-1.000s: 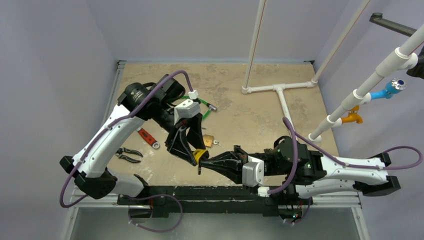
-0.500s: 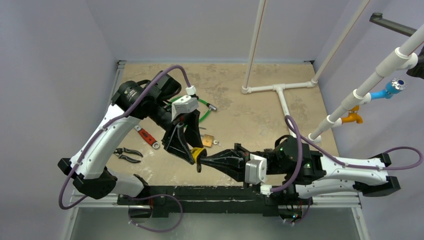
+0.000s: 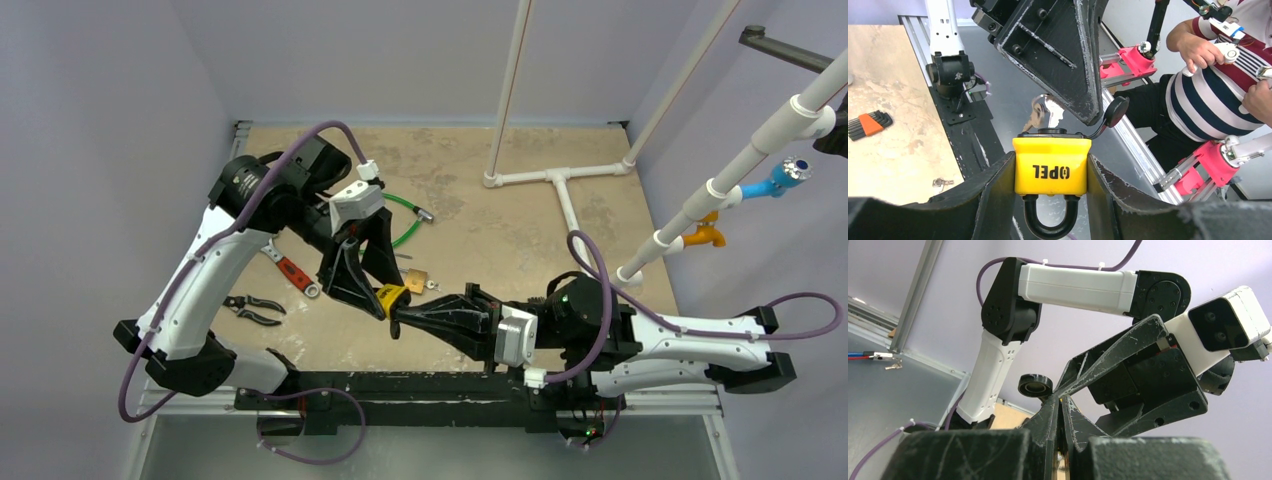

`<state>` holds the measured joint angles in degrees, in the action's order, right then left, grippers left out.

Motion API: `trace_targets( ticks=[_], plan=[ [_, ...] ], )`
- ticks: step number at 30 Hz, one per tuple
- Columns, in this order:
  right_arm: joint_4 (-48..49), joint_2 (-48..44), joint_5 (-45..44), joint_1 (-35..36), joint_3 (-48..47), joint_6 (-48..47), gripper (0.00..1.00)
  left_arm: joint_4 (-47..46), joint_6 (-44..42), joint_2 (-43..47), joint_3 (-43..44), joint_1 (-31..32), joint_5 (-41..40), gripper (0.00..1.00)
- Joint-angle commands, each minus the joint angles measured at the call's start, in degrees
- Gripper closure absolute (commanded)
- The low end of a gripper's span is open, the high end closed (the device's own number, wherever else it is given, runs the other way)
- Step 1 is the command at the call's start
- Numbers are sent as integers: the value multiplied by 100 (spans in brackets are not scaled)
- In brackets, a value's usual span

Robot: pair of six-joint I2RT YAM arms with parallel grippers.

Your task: Unlock with the key

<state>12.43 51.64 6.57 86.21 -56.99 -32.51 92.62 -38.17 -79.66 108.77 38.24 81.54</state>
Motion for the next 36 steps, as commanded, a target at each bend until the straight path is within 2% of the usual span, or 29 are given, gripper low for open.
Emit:
trace_targets(
  ticks=[1, 7, 20, 26, 31, 36],
  plan=[
    [87, 370, -202, -63, 146, 140, 100, 786, -345, -13, 391, -32, 1875, 100],
    [479, 359, -517, -61, 398, 241, 95, 960, -661, -51, 630, -336, 1872, 100],
    [1561, 287, -622, -80, 800, 339, 89, 960, -586, 113, 493, -272, 1883, 100],
    [1803, 511, -471, -96, 830, 581, 76, 966, -645, 157, 575, -300, 1883, 100],
    [1718, 310, -617, -96, 843, 737, 66, 977, -665, 246, 514, -382, 1877, 100],
    [1428, 198, -642, -96, 730, 749, 63, 974, -645, 299, 513, -428, 1883, 100]
  ],
)
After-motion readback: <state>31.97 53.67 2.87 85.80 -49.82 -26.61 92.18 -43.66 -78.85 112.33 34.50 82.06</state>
